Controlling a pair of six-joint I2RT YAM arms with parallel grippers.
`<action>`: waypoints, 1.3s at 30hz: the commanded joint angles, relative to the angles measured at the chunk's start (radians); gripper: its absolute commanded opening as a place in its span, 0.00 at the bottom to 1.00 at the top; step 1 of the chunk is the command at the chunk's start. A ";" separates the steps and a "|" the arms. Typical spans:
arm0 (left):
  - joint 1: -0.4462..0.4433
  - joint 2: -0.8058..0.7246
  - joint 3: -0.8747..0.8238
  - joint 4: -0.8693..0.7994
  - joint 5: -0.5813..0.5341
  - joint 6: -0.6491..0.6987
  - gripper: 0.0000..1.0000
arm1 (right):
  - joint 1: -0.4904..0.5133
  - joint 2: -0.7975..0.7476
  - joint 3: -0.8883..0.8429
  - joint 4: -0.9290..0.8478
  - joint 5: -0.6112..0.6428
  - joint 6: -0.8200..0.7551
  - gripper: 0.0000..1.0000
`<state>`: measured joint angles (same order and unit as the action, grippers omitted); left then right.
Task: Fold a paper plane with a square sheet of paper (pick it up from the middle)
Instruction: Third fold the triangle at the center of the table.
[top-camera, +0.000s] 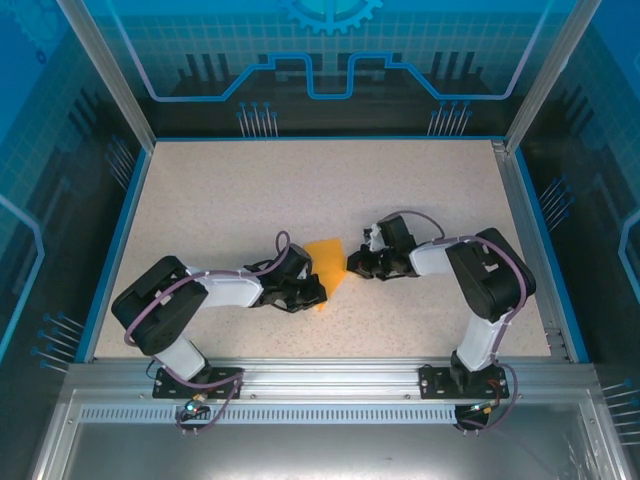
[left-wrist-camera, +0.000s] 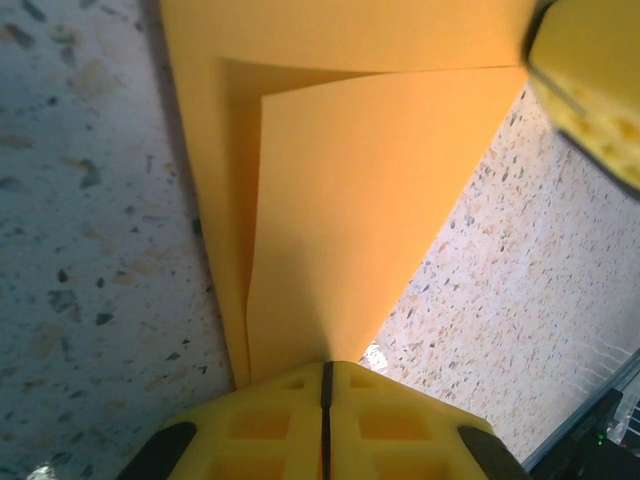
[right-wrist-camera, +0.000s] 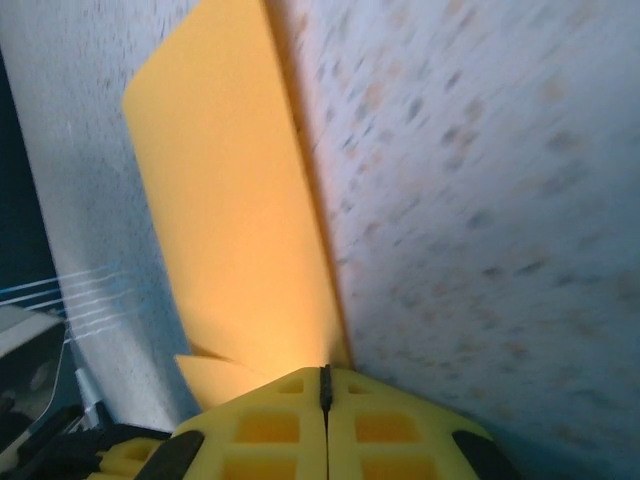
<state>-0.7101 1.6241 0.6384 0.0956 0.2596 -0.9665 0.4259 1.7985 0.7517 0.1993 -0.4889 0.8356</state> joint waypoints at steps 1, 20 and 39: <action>-0.009 0.033 -0.045 -0.153 -0.036 0.037 0.11 | -0.036 -0.079 0.003 -0.035 0.075 -0.055 0.06; -0.005 -0.032 -0.017 -0.286 -0.042 0.178 0.13 | 0.219 0.020 0.051 -0.049 0.045 0.061 0.04; 0.013 -0.237 0.006 -0.185 0.047 -0.009 0.21 | 0.218 0.078 0.038 -0.134 0.129 0.050 0.02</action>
<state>-0.7021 1.3880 0.6453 -0.1368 0.2630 -0.8928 0.6407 1.8217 0.8005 0.1425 -0.4461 0.8825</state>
